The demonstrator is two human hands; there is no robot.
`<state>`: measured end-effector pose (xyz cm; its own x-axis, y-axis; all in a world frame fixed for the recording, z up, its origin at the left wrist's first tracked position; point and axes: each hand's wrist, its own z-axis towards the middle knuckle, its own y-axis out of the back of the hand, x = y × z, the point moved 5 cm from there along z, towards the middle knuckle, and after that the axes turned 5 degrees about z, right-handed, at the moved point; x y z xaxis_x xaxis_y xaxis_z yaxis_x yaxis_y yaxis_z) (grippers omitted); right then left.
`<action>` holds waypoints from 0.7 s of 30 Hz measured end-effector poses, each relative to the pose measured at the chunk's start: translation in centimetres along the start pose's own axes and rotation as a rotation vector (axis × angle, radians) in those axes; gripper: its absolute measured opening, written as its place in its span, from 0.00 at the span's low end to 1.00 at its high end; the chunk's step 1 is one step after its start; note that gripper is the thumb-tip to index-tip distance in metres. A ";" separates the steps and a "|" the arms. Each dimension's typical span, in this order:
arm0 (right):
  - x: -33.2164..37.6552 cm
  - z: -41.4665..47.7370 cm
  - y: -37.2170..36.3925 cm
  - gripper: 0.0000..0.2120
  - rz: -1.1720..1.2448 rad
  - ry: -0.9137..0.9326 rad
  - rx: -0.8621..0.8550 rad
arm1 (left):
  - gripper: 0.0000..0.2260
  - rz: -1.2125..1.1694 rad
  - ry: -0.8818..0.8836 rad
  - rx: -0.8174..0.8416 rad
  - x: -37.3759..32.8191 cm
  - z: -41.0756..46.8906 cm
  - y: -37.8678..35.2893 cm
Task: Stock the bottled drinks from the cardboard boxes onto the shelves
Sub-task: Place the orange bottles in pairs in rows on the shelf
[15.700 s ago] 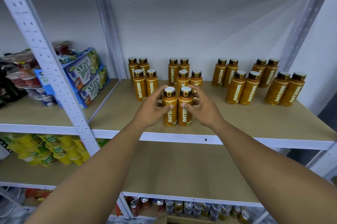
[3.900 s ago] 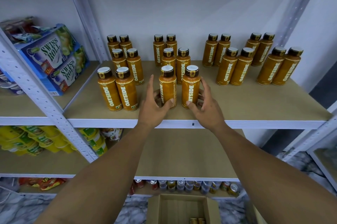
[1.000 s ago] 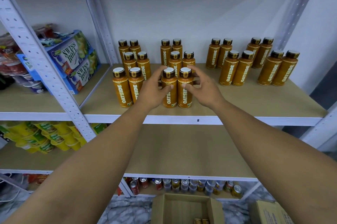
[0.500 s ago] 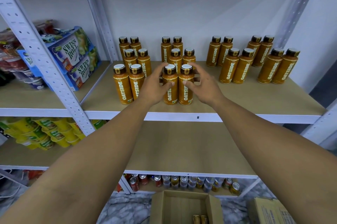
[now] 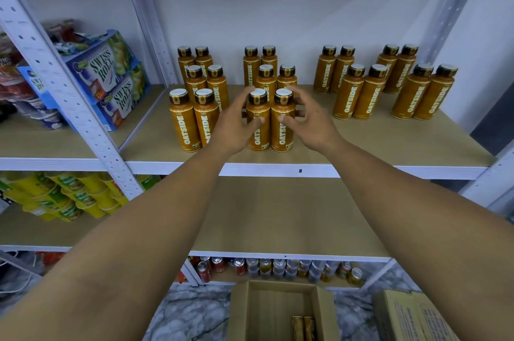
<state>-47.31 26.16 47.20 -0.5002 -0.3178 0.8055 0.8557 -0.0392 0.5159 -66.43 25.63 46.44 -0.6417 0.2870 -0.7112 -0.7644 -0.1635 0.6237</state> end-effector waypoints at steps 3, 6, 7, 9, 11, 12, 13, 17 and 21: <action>0.0 -0.1 0.0 0.33 -0.001 0.001 0.007 | 0.32 0.002 -0.014 0.003 -0.2 -0.1 0.2; 0.1 -0.2 0.0 0.33 -0.007 0.006 0.005 | 0.32 0.013 -0.018 0.010 -0.1 -0.2 0.2; 0.1 -0.2 0.0 0.33 -0.007 0.003 0.002 | 0.32 0.018 -0.015 0.012 -0.1 -0.2 0.2; 0.1 -0.3 -0.1 0.34 -0.003 -0.004 0.000 | 0.32 0.019 -0.012 0.012 -0.1 -0.3 0.2; 0.1 -0.3 0.0 0.34 0.002 -0.007 0.005 | 0.32 0.014 -0.006 0.010 -0.2 -0.2 0.2; 0.2 -0.3 0.0 0.34 0.002 -0.005 0.008 | 0.32 0.010 0.000 0.010 -0.2 -0.2 0.3; 0.3 -0.4 0.0 0.34 0.002 -0.003 0.010 | 0.32 0.006 0.005 0.011 -0.2 -0.2 0.3; 0.2 -0.6 -0.1 0.35 0.005 -0.004 0.018 | 0.33 0.003 0.010 -0.009 -0.1 -0.2 0.2; 0.1 -0.5 -0.2 0.36 0.001 -0.010 0.025 | 0.33 0.008 0.015 -0.029 -0.1 -0.2 0.2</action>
<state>-47.47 25.69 47.08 -0.5010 -0.3079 0.8088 0.8526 -0.0151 0.5223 -66.50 25.38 46.60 -0.6487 0.2711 -0.7111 -0.7604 -0.1931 0.6201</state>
